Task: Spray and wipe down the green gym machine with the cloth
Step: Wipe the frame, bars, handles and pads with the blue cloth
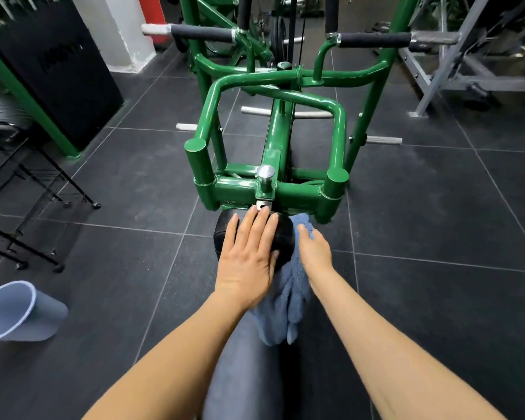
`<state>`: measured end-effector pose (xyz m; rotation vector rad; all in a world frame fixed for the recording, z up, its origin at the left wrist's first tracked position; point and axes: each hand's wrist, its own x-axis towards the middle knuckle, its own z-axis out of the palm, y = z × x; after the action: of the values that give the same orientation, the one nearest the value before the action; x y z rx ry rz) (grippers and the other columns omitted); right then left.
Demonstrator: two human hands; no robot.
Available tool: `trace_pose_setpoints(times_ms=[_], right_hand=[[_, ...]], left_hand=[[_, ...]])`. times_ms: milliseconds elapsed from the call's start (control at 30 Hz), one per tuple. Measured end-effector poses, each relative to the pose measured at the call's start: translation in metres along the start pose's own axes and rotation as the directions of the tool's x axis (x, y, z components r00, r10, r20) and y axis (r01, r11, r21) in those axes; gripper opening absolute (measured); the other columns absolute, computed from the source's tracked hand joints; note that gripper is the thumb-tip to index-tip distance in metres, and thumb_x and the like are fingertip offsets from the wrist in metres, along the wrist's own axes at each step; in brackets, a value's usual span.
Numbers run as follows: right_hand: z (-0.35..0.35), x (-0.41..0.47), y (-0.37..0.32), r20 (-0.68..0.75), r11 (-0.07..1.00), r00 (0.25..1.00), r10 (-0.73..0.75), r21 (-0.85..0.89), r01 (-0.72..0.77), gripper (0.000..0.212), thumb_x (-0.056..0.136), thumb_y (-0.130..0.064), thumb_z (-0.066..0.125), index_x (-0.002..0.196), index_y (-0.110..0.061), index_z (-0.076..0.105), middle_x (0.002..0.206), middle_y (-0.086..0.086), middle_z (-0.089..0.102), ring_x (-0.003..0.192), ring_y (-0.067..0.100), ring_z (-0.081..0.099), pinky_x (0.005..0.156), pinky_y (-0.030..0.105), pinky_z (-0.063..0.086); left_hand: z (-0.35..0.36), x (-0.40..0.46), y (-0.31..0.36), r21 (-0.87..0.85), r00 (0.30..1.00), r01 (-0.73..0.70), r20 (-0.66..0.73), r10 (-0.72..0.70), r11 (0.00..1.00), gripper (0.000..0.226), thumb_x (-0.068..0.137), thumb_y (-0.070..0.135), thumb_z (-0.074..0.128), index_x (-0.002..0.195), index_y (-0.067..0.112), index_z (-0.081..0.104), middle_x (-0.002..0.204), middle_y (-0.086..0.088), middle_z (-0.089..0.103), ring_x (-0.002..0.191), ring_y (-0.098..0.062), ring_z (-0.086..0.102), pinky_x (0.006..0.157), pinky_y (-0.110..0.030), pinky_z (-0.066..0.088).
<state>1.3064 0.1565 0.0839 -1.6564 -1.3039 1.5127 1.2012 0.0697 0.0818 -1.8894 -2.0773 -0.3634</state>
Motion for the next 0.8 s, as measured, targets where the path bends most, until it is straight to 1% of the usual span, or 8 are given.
trace_pose_setpoints(times_ms=[133,333,467,533,600,667,733,800], right_hand=[[0.007,-0.014,0.028,-0.088,1.000,0.996,-0.012,0.020,0.014,0.042,0.099,-0.046,0.038,0.132,-0.025,0.050,0.131,-0.004,0.057,0.126,0.024,0.048,0.109,0.045,0.034],[0.016,-0.032,0.026,-0.188,0.962,0.974,-0.129,0.215,0.169,0.041,0.100,-0.035,0.046,0.139,-0.024,0.046,0.127,-0.012,0.056,0.116,0.006,0.050,0.100,0.024,0.038],[0.010,-0.016,0.037,-0.118,0.989,0.982,-0.146,-0.021,0.144,0.046,0.101,-0.042,0.037,0.139,-0.018,0.046,0.136,0.003,0.055,0.125,0.022,0.049,0.109,0.039,0.035],[0.007,-0.018,0.034,-0.099,0.968,0.980,-0.175,-0.197,0.154,0.044,0.102,-0.041,0.033,0.138,-0.018,0.044,0.135,0.007,0.054,0.123,0.028,0.050,0.103,0.040,0.037],[0.003,-0.030,0.032,-0.088,0.914,0.975,-0.204,-0.373,0.158,0.048,0.102,-0.040,0.031,0.145,-0.019,0.033,0.140,0.010,0.046,0.124,0.031,0.047,0.098,0.041,0.035],[0.001,-0.048,0.034,-0.092,0.881,0.960,-0.264,-0.429,0.201,0.056,0.101,-0.035,0.036,0.152,-0.018,0.019,0.147,0.011,0.034,0.128,0.033,0.042,0.102,0.042,0.034],[0.001,-0.066,0.041,-0.139,0.846,0.906,-0.400,-0.437,0.307,0.063,0.097,-0.027,0.046,0.153,-0.017,0.017,0.148,0.010,0.032,0.128,0.033,0.043,0.103,0.043,0.035],[-0.001,-0.079,0.041,-0.202,0.747,0.768,-0.608,-0.474,0.466,0.070,0.088,-0.018,0.058,0.150,-0.020,0.025,0.144,0.010,0.038,0.125,0.032,0.045,0.102,0.045,0.037]], left_hand=[[0.004,-0.001,-0.001,0.010,0.999,-0.008,-0.041,0.009,1.000,0.058,0.093,0.030,0.040,0.145,0.007,0.033,0.151,-0.013,0.038,0.142,-0.031,0.026,0.118,-0.049,0.011],[0.011,-0.001,-0.002,0.006,0.994,-0.015,-0.111,0.015,1.000,0.058,0.092,0.030,0.042,0.144,0.007,0.032,0.149,-0.014,0.041,0.140,-0.031,0.028,0.119,-0.049,0.010],[0.015,0.001,-0.003,0.024,0.992,-0.027,-0.124,0.030,0.999,0.057,0.092,0.030,0.041,0.144,0.007,0.031,0.149,-0.014,0.041,0.140,-0.032,0.029,0.119,-0.050,0.010],[0.015,0.000,-0.003,0.027,0.993,-0.023,-0.115,0.026,0.999,0.058,0.092,0.030,0.041,0.144,0.007,0.032,0.149,-0.014,0.041,0.140,-0.031,0.029,0.118,-0.050,0.010],[0.012,-0.001,-0.003,0.020,0.995,-0.014,-0.099,0.016,1.000,0.058,0.092,0.030,0.041,0.144,0.007,0.032,0.149,-0.013,0.040,0.140,-0.031,0.029,0.119,-0.049,0.010],[0.008,0.000,-0.002,-0.010,0.996,-0.015,-0.093,0.014,1.000,0.059,0.091,0.030,0.042,0.145,0.007,0.033,0.149,-0.013,0.040,0.141,-0.030,0.028,0.119,-0.048,0.008],[0.003,0.000,0.000,-0.057,0.995,-0.007,-0.100,0.002,0.998,0.062,0.090,0.028,0.044,0.146,0.007,0.030,0.151,-0.014,0.037,0.142,-0.030,0.025,0.119,-0.047,0.006],[0.000,-0.008,0.007,-0.153,0.988,0.080,-0.115,-0.099,0.985,0.066,0.087,0.023,0.045,0.147,0.006,0.026,0.154,-0.017,0.028,0.144,-0.031,0.019,0.119,-0.048,0.008]])
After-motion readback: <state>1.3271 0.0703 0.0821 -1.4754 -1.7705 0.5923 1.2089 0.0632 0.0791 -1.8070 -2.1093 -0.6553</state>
